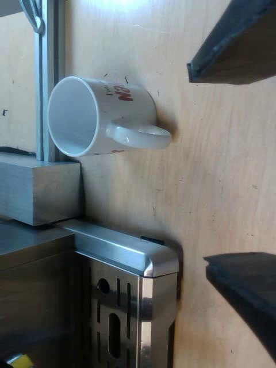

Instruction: Grind coffee beans and then tamp

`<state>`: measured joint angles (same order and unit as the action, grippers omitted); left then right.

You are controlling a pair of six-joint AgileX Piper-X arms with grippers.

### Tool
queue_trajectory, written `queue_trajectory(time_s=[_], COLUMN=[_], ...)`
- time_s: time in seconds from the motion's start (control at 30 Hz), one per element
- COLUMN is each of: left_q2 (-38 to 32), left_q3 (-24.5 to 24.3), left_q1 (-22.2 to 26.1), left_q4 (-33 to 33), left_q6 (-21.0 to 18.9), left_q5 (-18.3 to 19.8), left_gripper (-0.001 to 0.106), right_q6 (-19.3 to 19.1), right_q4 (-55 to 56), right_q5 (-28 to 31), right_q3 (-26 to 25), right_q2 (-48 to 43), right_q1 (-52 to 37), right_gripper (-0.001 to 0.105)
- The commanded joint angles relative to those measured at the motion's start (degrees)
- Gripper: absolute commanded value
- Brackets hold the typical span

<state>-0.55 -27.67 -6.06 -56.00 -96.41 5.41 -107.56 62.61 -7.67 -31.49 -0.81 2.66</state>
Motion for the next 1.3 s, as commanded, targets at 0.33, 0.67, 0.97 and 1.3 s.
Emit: queue_trajectory(time_s=[0.33,0.67,0.97,1.3], left_q2=[-8.1,-4.9,0.7,4.1], left_q3=[-0.1,-1.7,-4.6,-4.6], left_q1=[0.1,-2.2,-7.4,-13.2], left_q4=[0.8,0.7,1.2,4.6], left_q6=[-0.5,-0.5,-0.5,-0.5], left_q5=[-0.5,0.0,3.6,10.8], left_gripper=[0.070,0.070,0.070,0.070], right_q6=[-0.2,-0.2,-0.5,-5.3], right_q4=[-0.8,1.8,1.4,1.4], right_q5=[0.0,0.2,-0.9,-4.5], right_q3=[-0.2,-2.5,-4.9,-4.9], right_q2=[-2.1,0.6,6.7,10.3], right_q1=[-0.2,0.4,2.8,12.3], right_gripper=[0.063,0.063,0.063,0.063])
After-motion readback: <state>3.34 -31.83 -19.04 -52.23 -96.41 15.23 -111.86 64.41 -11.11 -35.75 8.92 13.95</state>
